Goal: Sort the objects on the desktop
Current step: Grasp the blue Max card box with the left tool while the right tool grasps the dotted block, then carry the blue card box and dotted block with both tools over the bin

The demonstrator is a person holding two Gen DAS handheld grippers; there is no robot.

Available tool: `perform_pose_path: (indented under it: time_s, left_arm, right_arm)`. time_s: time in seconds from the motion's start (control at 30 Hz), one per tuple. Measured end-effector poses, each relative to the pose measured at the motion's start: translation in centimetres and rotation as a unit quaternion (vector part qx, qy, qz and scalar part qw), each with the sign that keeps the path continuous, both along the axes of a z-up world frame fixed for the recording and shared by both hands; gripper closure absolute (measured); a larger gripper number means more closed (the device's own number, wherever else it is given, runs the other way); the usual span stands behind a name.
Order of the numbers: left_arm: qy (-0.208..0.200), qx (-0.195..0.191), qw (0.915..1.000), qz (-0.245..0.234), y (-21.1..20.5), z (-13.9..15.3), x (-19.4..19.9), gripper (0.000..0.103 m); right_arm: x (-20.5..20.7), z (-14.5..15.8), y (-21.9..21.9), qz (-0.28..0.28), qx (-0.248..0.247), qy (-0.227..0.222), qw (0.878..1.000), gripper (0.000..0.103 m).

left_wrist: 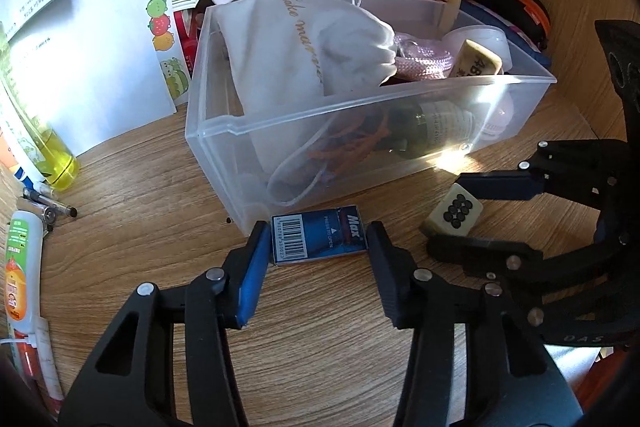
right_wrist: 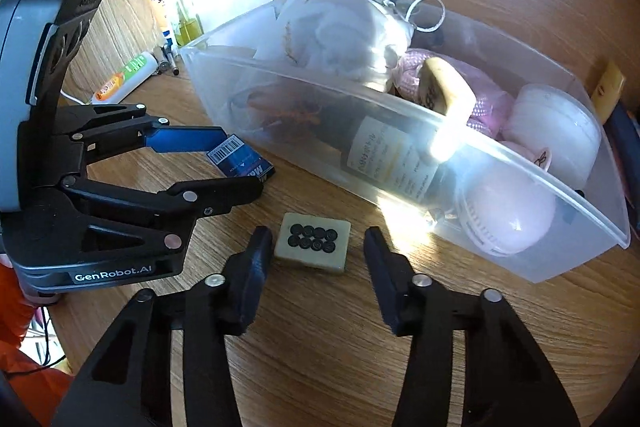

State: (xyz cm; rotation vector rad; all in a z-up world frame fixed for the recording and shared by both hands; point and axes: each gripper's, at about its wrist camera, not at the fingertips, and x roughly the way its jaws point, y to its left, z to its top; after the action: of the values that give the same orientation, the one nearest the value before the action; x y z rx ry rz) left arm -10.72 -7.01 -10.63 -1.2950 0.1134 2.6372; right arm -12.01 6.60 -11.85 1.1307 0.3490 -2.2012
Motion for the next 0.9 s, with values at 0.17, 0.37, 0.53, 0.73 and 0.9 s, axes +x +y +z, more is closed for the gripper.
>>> perform_pose_path:
  time_s: [0.17,0.37,0.53,0.73,0.9]
  left_arm:
    - [0.008,-0.008,0.9999,0.006,0.1,0.1,0.3,0.055]
    - [0.023,-0.02,0.9994,0.014,0.3,0.5,1.2,0.055]
    - [0.043,-0.027,0.9985,0.022,0.7,1.5,2.2,0.055]
    - [0.068,-0.026,0.9971,0.025,1.5,3.0,3.2,0.055]
    - [0.09,-0.016,0.9954,0.03,2.2,4.4,4.0,0.055]
  right_arm:
    - [0.0,0.0,0.1,-0.003,-0.004,0.0,1.0,0.072]
    - [0.4,0.9,0.9,-0.006,-0.025,0.008,1.0,0.072]
    - [1.2,2.1,1.9,-0.01,-0.039,0.021,0.999,0.072]
    - [1.8,3.5,3.4,-0.022,-0.054,0.036,0.998,0.072]
    - [2.5,4.8,4.8,-0.035,-0.068,0.051,0.996,0.072]
